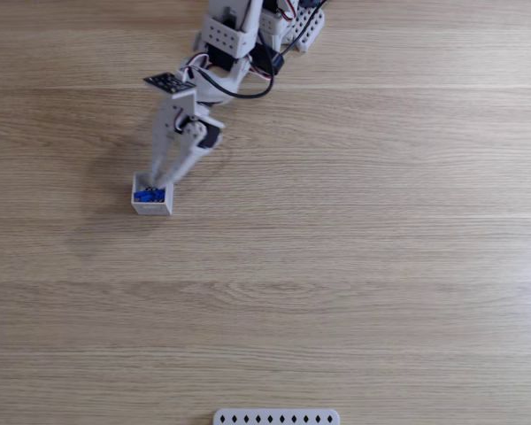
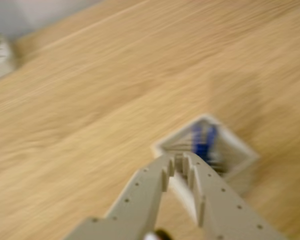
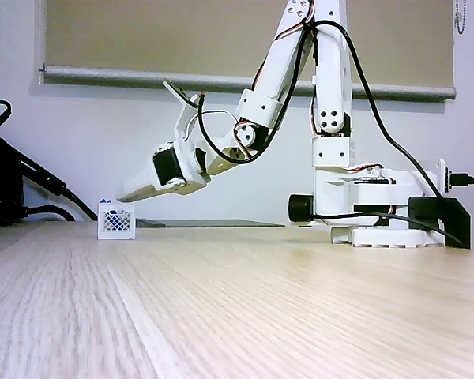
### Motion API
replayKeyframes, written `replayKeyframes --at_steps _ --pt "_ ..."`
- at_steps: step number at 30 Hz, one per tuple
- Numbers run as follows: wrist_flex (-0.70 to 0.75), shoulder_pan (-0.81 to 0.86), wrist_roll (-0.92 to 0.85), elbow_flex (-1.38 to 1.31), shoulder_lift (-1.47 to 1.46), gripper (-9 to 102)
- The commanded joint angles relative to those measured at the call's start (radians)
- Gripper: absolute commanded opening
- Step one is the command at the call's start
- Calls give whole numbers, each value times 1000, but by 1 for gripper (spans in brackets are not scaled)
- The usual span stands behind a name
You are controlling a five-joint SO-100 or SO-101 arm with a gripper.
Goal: Grasp a peg and put it in the crate.
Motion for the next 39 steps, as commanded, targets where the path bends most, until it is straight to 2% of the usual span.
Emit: replayKeyframes --at_steps 1,9,13,17,24,30,39 --pt "106 -118 204 5 198 -1" --pt "534 -296 822 89 641 -1" --pt "764 -336 1062 123 864 -1" --pt "960 -400 1229 160 1086 -1" --pt "1275 -472 1391 241 1447 -1" --pt "1471 -463 1503 313 1657 0" --pt "1559 -463 1588 388 1718 -1"
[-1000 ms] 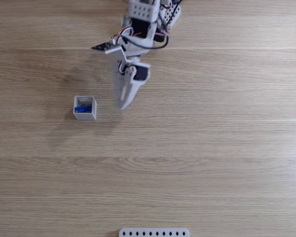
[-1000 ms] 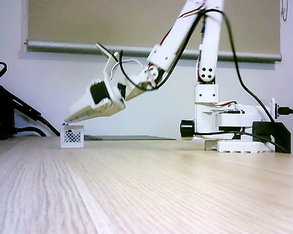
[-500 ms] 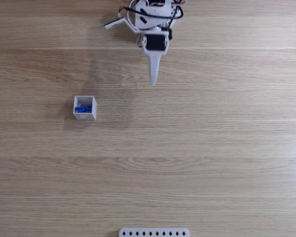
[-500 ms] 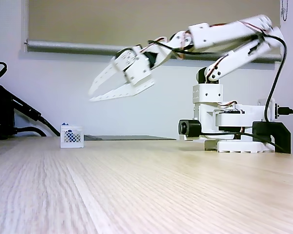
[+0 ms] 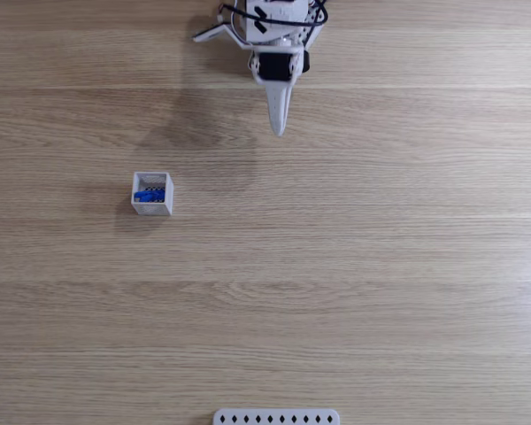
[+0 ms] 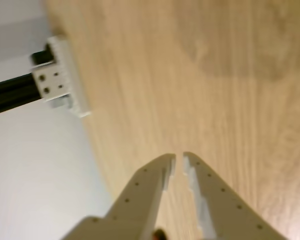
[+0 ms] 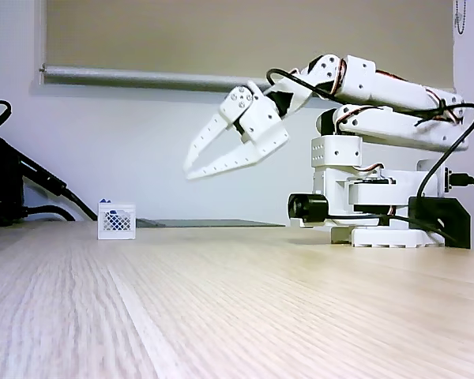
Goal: Grasp a peg and put it in the crate.
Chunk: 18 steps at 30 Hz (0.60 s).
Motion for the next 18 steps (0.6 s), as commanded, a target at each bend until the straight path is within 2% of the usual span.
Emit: replayKeyframes --at_steps 1,18 --pt "3 -5 17 -20 21 -1" --pt "9 -8 18 -23 23 -1"
